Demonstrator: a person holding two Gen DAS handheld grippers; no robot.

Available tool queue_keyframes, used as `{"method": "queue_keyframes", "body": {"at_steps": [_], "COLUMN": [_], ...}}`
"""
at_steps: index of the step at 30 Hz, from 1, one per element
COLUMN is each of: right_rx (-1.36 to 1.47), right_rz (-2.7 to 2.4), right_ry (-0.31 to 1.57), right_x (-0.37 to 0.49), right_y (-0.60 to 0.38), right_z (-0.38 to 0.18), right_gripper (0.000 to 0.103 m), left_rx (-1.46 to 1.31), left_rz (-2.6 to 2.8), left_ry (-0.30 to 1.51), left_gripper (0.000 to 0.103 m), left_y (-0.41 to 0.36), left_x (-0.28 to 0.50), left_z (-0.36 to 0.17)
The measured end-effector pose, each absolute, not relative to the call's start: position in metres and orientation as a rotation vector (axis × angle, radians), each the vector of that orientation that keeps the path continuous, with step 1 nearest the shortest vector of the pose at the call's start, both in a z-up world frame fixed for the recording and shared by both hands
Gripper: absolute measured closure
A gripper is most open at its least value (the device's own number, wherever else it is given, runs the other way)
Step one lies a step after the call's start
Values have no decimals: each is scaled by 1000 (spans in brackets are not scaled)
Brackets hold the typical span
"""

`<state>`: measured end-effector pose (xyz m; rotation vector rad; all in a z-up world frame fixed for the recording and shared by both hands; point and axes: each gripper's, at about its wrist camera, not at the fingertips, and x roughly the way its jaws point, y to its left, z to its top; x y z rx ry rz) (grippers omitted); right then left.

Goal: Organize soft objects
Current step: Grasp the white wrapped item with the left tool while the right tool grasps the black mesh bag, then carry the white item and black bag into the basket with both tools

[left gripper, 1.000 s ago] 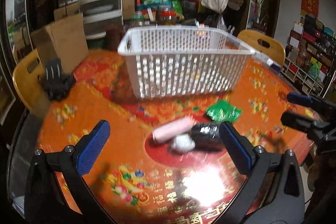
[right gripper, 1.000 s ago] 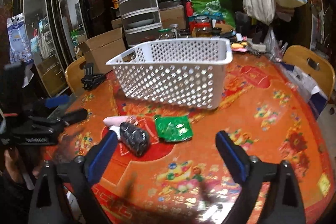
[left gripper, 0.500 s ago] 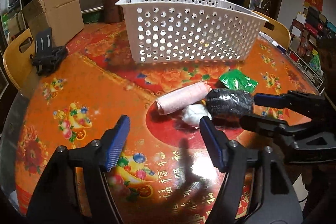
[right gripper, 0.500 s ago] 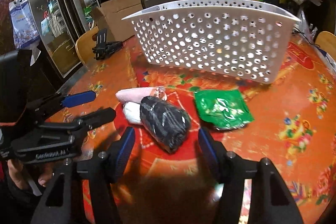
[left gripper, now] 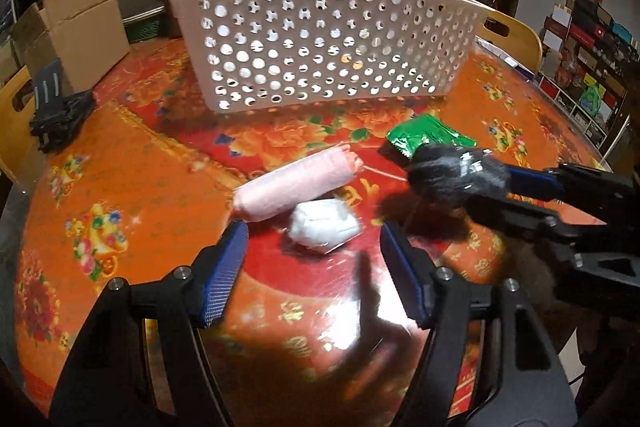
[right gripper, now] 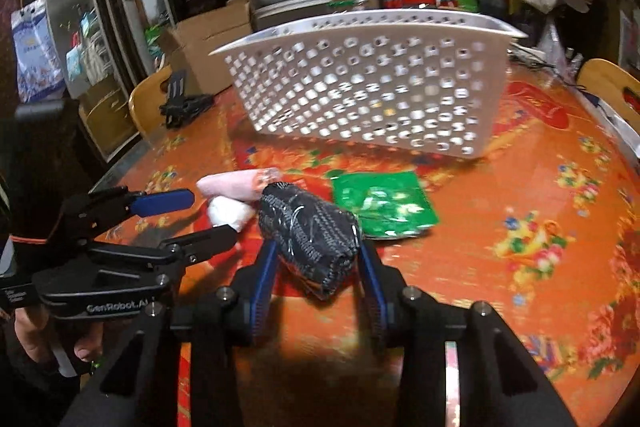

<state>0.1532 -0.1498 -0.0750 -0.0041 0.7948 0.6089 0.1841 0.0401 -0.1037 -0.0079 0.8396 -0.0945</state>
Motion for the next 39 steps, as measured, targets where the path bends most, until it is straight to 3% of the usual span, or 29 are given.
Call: {"method": "queue_keyframes", "body": {"at_steps": [4,6,8,27,39], "right_rx": [40,47,53,53,26], "right_rz": [613,623,632,595,511], "right_ry": [781,773,769,719,623], "right_x": [155,154,153,138,122], "right_y": [-163,-165,-165,-174,-200], "right_z": [-74,-73,-73,-72,-25], "right_gripper": [63,63,63,63,63], "left_rx": [-3,-5,-12,-71,-62], "left_rz": [-75,-67,-67,-43,-39], "left_ry": [851,846,858,717,643], "left_gripper": [37,44,64,66,66], "left_y": [33,32,33,59,66], "left_x": [192,193,196,152,139], "left_z": [-107,-107,-109,-88,-55]}}
